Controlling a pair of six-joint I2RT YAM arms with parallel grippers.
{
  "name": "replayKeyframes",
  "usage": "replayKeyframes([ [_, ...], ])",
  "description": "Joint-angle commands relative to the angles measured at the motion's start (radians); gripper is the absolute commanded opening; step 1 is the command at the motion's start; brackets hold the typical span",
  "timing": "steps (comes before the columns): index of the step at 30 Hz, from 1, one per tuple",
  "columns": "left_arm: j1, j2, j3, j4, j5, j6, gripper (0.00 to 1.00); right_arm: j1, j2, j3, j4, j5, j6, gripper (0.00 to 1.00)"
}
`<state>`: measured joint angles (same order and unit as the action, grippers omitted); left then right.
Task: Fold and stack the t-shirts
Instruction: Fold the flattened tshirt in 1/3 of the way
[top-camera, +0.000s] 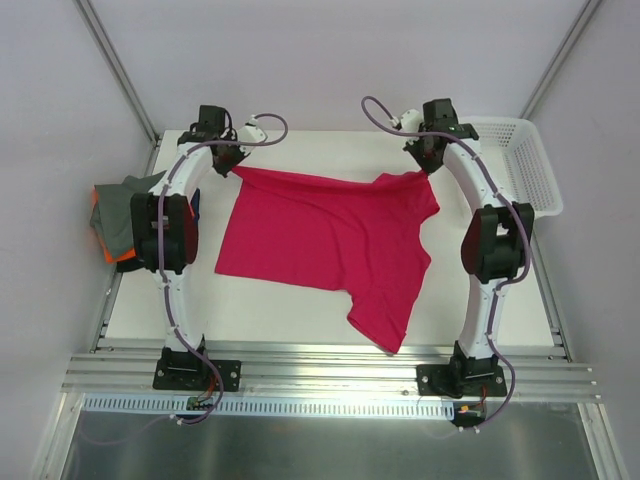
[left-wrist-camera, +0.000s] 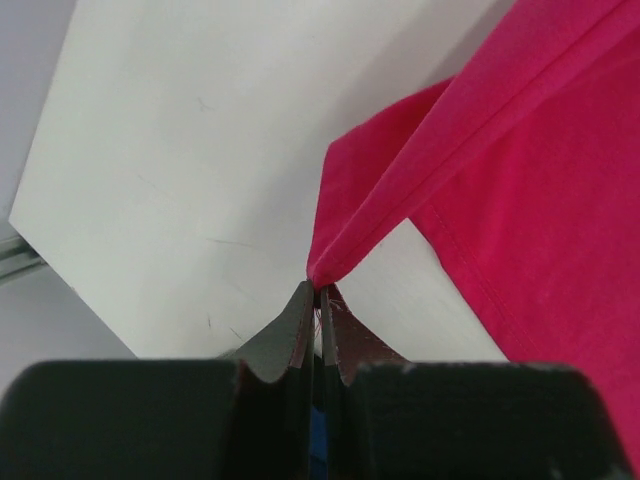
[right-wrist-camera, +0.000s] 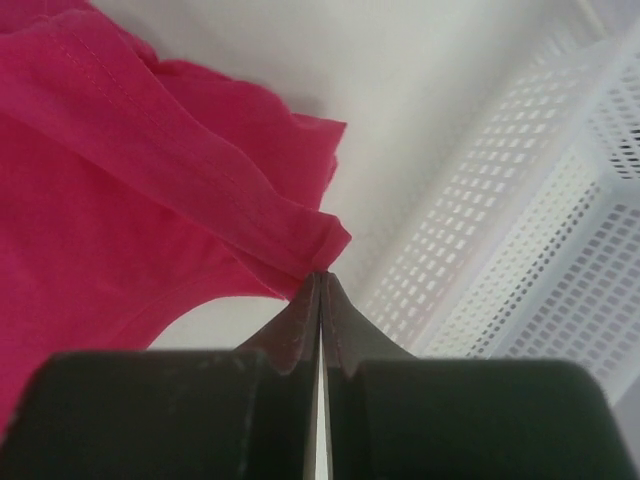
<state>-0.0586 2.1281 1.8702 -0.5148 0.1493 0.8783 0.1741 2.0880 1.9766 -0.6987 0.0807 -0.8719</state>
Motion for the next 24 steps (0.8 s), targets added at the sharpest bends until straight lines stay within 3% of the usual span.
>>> replayKeyframes([
  [1,-0.01,-0.146,-0.055,0.001,0.038,-0.016,0.0,0.016,-0.095,-0.002,-0.065,-0.038,0.033,0.0],
  [11,-0.02,-0.223,-0.178,-0.001,0.033,-0.041,0.0,0.019,-0.181,-0.088,-0.099,-0.041,0.067,0.0],
  [24,-0.026,-0.053,0.092,-0.001,0.01,-0.018,0.0,-0.07,-0.158,0.05,-0.071,0.034,0.025,0.0],
])
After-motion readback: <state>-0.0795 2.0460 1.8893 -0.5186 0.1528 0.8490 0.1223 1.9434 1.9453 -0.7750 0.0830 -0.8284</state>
